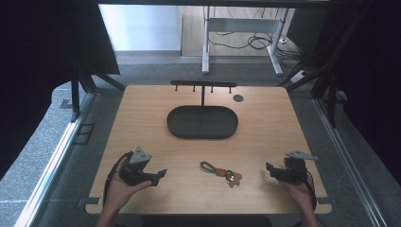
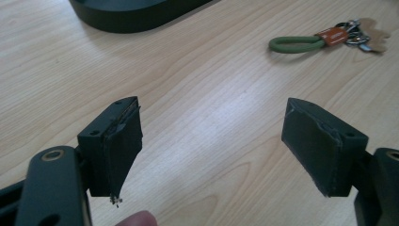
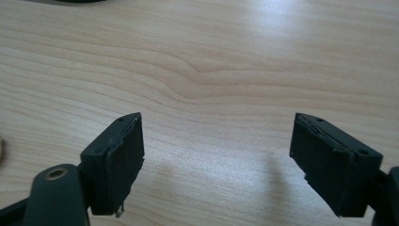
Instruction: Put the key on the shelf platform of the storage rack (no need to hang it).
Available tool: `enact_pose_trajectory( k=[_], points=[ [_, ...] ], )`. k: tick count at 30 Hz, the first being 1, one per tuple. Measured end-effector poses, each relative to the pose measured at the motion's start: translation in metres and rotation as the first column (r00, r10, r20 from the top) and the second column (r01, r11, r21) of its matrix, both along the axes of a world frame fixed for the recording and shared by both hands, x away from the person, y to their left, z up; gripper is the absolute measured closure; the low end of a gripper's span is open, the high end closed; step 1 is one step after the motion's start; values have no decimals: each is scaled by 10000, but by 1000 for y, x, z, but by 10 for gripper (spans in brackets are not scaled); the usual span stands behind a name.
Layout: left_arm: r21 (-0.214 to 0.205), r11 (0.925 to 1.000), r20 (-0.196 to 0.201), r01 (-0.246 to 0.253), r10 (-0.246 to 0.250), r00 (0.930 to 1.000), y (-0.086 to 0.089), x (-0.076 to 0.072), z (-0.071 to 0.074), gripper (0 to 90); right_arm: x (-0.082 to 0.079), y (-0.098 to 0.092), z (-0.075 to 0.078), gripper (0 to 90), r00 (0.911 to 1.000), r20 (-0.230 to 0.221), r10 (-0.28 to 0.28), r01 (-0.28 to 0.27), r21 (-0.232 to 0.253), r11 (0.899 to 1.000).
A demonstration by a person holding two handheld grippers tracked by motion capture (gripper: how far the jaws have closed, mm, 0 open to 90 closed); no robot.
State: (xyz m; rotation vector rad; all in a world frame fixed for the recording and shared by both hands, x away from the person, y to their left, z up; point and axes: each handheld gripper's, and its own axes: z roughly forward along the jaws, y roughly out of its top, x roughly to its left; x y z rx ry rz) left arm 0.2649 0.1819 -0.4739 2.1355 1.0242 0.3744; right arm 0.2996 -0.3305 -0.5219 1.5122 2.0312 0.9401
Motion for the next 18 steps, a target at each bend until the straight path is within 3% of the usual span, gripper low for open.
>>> enact_pose_trajectory(
  k=[11,18],
  points=[
    [-64,10000,212,33,-31,9998,4,-5,5,211,-6,-1,7,238,9986,-66,532,-532,-92,9985],
    [-187,9998,244,4,1,9997,7,-6,7,211,-8,-1,9,251,9978,0,669,-669,149,9977]
  ],
)
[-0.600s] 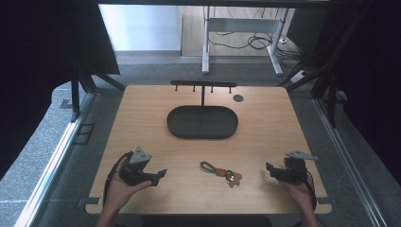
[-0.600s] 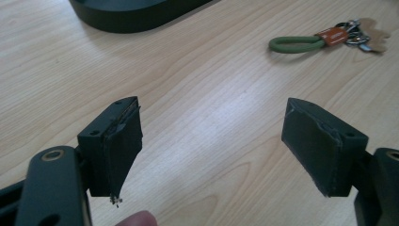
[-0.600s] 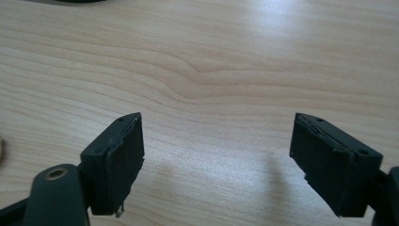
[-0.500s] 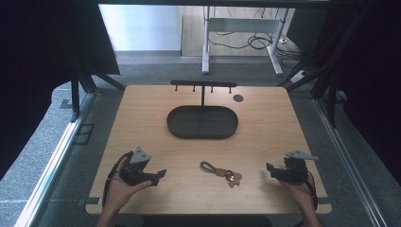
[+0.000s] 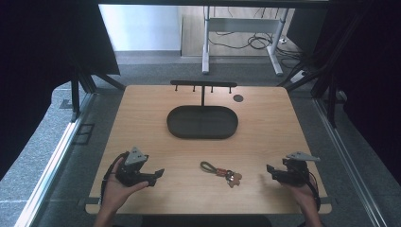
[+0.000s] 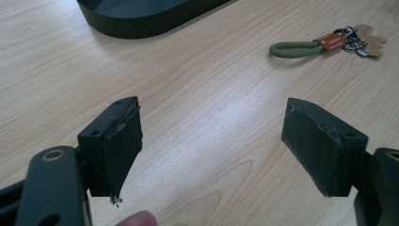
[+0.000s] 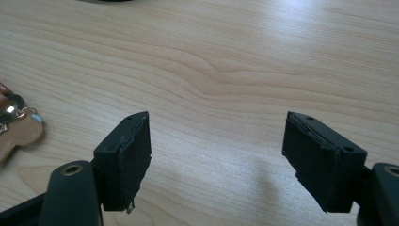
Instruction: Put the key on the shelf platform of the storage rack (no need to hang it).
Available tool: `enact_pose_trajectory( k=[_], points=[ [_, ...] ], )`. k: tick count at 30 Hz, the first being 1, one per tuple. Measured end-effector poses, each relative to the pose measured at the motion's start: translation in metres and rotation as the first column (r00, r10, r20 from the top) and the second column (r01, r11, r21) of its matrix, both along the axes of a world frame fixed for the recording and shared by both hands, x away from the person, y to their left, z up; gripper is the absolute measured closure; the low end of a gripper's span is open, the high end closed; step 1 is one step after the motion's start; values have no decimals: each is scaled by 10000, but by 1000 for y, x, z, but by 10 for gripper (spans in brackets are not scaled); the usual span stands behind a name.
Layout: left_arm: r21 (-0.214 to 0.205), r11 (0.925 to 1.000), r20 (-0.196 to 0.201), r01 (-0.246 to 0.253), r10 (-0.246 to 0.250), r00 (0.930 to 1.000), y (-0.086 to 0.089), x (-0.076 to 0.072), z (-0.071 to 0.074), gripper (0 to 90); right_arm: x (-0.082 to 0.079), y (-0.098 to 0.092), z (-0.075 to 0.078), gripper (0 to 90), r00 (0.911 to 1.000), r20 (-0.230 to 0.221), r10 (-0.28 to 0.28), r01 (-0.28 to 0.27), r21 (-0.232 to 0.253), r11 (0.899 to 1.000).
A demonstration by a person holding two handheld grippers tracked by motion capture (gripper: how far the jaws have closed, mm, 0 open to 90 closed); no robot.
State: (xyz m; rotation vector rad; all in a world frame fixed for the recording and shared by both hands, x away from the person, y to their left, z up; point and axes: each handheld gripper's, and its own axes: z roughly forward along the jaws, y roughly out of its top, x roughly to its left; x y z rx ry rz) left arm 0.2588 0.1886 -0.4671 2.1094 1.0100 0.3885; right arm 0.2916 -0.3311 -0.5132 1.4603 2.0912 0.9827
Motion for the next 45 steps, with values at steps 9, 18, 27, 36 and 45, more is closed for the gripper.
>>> enact_pose_trajectory(
  k=[9,18,27,36,45],
  points=[
    [-28,10000,-65,-62,62,10000,1,0,0,211,-2,-1,8,269,9996,200,188,-191,195,9996],
    [-95,9997,-54,-204,203,9998,4,-1,2,211,-3,16,25,292,9894,-1,1454,-1453,-366,9887],
    [-167,9999,-112,40,-42,9999,3,-1,1,211,6,35,44,292,9720,-529,2291,-2332,-925,9680],
    [-262,9996,-44,-58,57,10000,4,-3,3,211,15,55,59,338,9390,-1085,3265,-3400,-1474,9288],
    [-173,9998,-74,100,-101,9999,0,-2,2,211,18,77,65,376,9098,-1373,3916,-4105,-1587,8980]
  ],
)
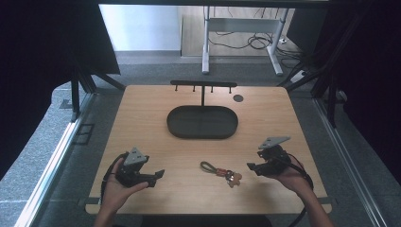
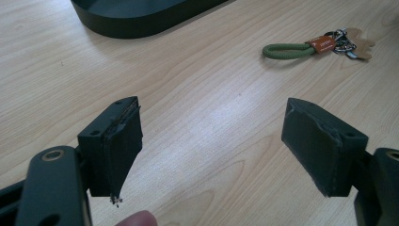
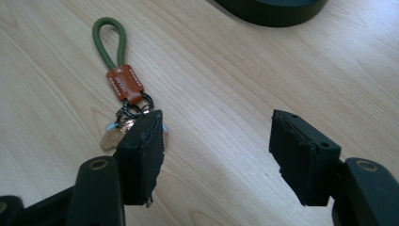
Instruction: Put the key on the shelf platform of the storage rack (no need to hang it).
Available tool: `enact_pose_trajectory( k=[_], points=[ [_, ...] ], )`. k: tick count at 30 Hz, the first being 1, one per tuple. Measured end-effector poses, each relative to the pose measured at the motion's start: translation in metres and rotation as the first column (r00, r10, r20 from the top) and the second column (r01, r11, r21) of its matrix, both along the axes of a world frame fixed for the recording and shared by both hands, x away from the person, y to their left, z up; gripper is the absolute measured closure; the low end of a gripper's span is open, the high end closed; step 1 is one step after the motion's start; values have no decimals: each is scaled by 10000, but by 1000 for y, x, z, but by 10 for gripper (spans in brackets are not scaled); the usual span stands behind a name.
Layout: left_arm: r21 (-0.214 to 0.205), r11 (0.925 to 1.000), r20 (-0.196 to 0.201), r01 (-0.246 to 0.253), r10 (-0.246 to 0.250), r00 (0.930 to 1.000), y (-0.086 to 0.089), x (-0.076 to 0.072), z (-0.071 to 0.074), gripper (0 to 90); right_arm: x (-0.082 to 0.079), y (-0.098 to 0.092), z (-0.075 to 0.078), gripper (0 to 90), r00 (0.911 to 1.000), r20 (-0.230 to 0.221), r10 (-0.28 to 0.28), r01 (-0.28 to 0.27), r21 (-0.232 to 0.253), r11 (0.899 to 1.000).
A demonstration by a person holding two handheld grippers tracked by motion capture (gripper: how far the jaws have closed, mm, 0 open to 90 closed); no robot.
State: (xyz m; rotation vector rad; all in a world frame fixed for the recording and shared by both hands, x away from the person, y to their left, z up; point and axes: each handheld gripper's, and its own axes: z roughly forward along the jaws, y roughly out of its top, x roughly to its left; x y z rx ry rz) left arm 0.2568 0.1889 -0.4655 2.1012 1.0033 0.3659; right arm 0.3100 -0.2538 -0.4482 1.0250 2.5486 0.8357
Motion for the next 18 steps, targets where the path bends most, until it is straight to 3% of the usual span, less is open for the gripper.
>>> enact_pose_trajectory(
  k=[9,18],
  points=[
    [-118,9999,158,-11,13,9999,1,-4,5,211,5,22,0,405,9972,-205,722,-728,-299,9969],
    [-93,10000,69,-33,34,10000,4,-1,2,211,15,50,-9,433,9872,-789,1385,-1443,-739,9868]
  ],
)
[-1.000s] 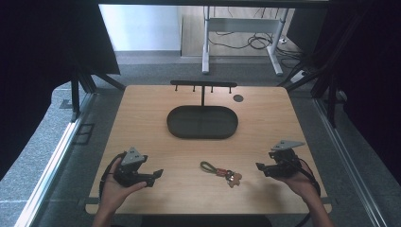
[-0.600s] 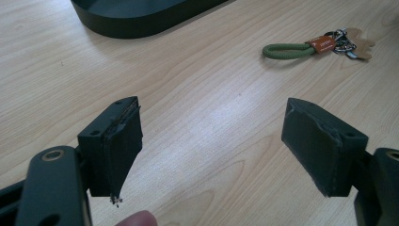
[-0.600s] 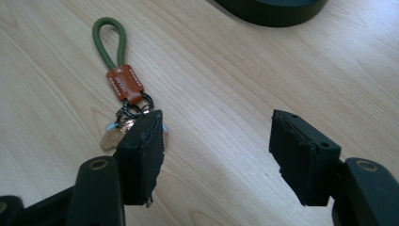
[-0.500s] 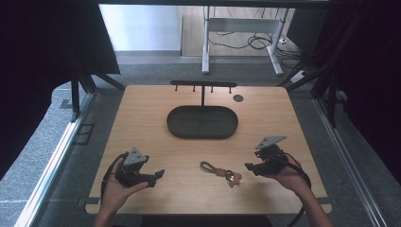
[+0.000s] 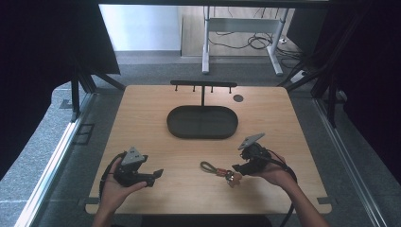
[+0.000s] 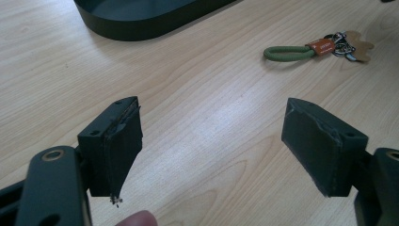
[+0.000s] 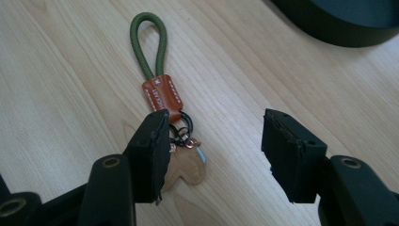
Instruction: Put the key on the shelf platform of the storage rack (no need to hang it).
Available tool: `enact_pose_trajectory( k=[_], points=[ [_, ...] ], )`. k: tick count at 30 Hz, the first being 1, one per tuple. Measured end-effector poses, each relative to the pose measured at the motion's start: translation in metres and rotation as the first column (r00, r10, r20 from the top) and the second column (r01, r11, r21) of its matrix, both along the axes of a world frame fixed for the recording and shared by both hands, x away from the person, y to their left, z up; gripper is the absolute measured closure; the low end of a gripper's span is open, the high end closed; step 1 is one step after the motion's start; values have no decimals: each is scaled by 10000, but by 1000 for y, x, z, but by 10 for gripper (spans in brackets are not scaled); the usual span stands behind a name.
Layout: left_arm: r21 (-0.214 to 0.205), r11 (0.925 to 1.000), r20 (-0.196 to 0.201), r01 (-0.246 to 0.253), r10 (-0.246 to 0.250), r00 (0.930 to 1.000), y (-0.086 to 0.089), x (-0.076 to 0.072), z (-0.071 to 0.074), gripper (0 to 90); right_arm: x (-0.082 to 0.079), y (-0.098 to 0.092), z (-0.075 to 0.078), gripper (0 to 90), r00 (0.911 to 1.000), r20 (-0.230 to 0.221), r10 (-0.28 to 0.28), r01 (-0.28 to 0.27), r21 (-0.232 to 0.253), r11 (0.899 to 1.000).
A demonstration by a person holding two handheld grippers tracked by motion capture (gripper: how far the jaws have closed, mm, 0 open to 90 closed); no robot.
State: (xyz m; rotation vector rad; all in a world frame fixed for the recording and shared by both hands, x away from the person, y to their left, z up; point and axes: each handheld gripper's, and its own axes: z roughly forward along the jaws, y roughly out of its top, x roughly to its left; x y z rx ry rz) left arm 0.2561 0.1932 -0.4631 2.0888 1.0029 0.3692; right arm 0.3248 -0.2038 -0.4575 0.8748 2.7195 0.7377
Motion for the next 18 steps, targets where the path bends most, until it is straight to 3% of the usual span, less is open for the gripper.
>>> enact_pose_trajectory(
  k=[18],
  points=[
    [-60,10000,31,-10,11,10000,2,-1,2,211,7,41,-28,477,9921,-916,862,-936,-789,9925]
  ],
)
